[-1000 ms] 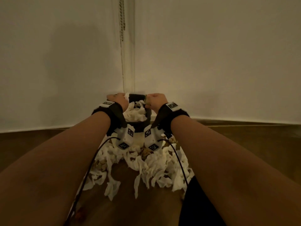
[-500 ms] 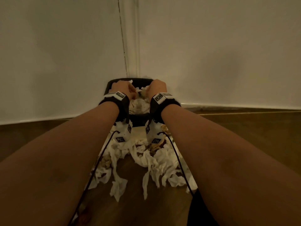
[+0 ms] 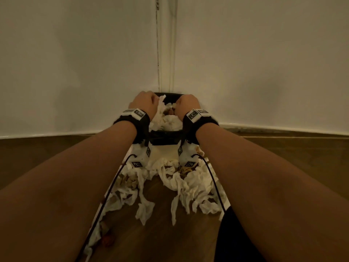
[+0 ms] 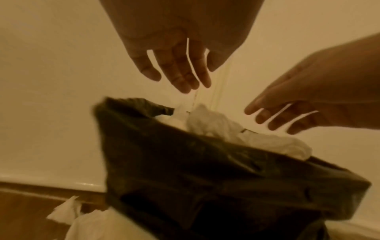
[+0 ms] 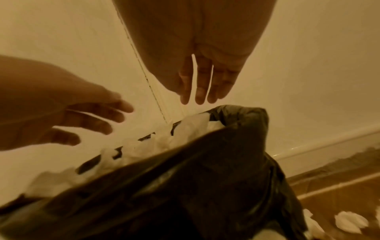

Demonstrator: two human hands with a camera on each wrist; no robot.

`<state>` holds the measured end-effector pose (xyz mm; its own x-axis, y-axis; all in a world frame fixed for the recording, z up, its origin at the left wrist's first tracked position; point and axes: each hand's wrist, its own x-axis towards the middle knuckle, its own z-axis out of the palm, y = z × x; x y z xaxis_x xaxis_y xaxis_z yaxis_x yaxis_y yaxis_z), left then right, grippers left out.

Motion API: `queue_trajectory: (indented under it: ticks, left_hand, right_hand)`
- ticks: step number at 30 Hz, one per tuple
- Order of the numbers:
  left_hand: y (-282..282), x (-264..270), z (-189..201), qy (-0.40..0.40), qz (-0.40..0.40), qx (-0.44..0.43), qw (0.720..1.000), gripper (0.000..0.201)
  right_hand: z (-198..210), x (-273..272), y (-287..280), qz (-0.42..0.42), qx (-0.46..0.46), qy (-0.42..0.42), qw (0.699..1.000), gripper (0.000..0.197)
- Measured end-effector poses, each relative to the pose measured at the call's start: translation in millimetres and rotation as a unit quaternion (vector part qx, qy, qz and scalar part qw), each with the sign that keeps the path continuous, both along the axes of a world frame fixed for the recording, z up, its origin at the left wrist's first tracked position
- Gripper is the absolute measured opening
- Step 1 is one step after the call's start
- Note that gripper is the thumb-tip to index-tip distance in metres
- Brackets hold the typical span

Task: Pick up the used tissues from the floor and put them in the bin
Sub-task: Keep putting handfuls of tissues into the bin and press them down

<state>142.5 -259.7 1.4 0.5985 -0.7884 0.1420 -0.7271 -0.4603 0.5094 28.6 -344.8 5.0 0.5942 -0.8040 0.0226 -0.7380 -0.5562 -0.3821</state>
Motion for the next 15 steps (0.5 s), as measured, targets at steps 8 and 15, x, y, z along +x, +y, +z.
queue_trajectory:
  ticks: [8, 15]
  left_hand:
    - [80.4, 8.4, -12.9, 0.052, 0.105, -0.014, 0.993, 0.031]
    - [158.8, 8.6, -51.1, 0.085, 0.120, 0.066, 0.987, 0.030]
  right_hand:
    - [19.5, 2.1, 61.9, 0.035, 0.001, -0.082, 0.996, 0.031]
    - [10.6, 21.6, 130.8, 0.164, 0.050, -0.053, 0.984, 0.026]
